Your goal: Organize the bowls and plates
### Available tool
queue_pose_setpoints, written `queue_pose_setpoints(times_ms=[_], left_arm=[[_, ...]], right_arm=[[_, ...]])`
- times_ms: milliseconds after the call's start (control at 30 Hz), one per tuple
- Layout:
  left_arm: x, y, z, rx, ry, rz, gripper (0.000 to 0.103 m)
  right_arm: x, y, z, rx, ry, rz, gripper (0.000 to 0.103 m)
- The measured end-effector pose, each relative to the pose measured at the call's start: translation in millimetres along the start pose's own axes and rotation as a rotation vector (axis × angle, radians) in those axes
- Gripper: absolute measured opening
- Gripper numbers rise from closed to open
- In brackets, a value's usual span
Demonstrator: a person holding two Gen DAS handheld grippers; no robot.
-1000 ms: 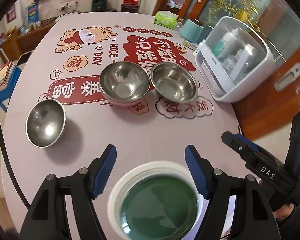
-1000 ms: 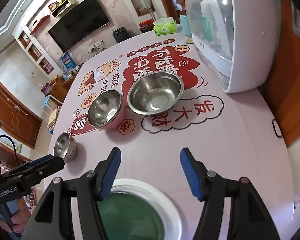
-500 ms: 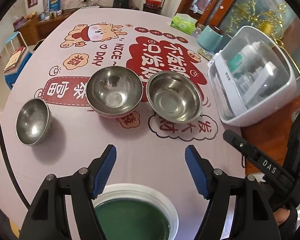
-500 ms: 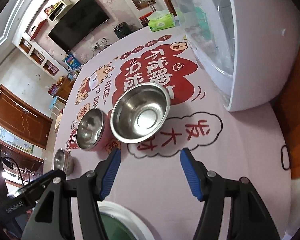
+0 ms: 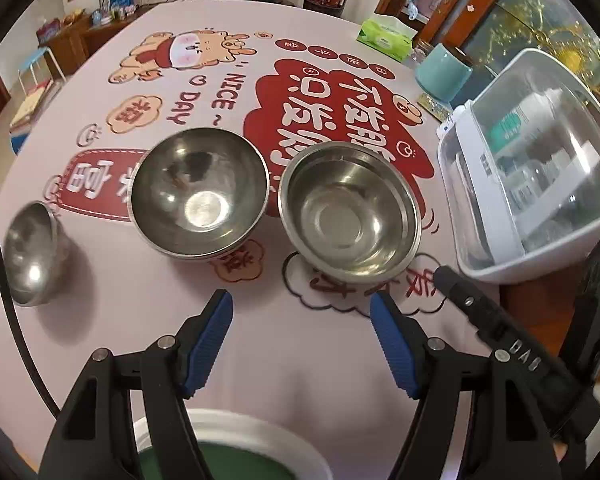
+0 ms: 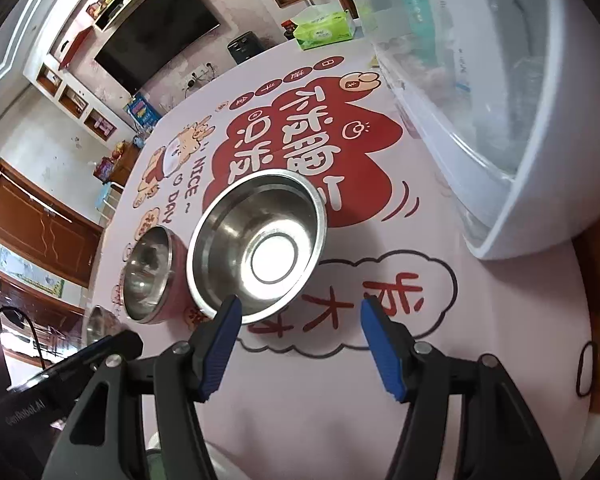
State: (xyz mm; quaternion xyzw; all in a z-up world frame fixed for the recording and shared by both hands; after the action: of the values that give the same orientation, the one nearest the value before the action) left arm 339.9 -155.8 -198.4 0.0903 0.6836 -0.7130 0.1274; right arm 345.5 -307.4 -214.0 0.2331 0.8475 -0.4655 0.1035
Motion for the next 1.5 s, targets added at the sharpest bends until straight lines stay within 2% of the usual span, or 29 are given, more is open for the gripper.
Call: queue_pose_setpoints(times_ms=[133, 467, 767, 833, 967, 1100, 1167, 1300, 1500], left_arm=[[-5.6, 18.5, 6.0, 0.006, -0.035, -0.003, 0.07], [-13.7, 63.4, 19.4, 0.016, -0.102, 0.008, 0.07], [-17.3, 91.7, 28.1, 0.0, -0.096, 0.0, 0.06], [-18.2, 94.9, 30.3, -0.004, -0.08, 0.005, 0.054], [-18.2, 99.9, 32.8, -0.005, -0.069, 0.003, 0.05], [-17.9, 102.5, 35.7, -0.005, -0.05, 0.011, 0.042], [-18.5, 102.1, 36.4, 0.001, -0.048, 0.022, 0.035], [-19.9, 101.4, 37.9, 0.0, -0.039, 0.034, 0.027], [-20.0, 101.3, 35.7, -0.016, -0.049, 0.046, 0.026]], right_arm=[[-0.4, 9.5, 2.9, 0.009, -0.031, 0.006, 0.062], [-0.8, 24.9, 8.8, -0.05, -0.098, 0.042, 0.062], [-0.6, 38.2, 13.2, -0.091, -0.107, 0.058, 0.062], [-0.9, 40.0, 13.9, -0.1, -0.104, 0.064, 0.057], [-0.6, 45.7, 16.4, -0.101, -0.116, 0.059, 0.044], [-1.7, 47.5, 17.7, -0.116, -0.112, 0.066, 0.037], [-1.7, 48.4, 15.6, -0.124, -0.123, 0.066, 0.033], [-1.1, 49.5, 10.8, -0.137, -0.139, 0.063, 0.023], [-0.1, 49.8, 10.9, -0.151, -0.133, 0.055, 0.023]])
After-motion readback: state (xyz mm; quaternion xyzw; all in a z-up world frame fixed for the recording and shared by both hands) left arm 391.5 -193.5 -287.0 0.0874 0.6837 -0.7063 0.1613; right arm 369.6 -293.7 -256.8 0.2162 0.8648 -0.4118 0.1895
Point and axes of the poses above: each gripper's, at about its wrist camera, not at the fingertips, and y roughly the way its jaws point, z to its right, x to its underside, the point moved 8 cm from there along y, roughly the way its jaws point, and after that the axes turned 14 degrees about -x, right-handed, at the moved point
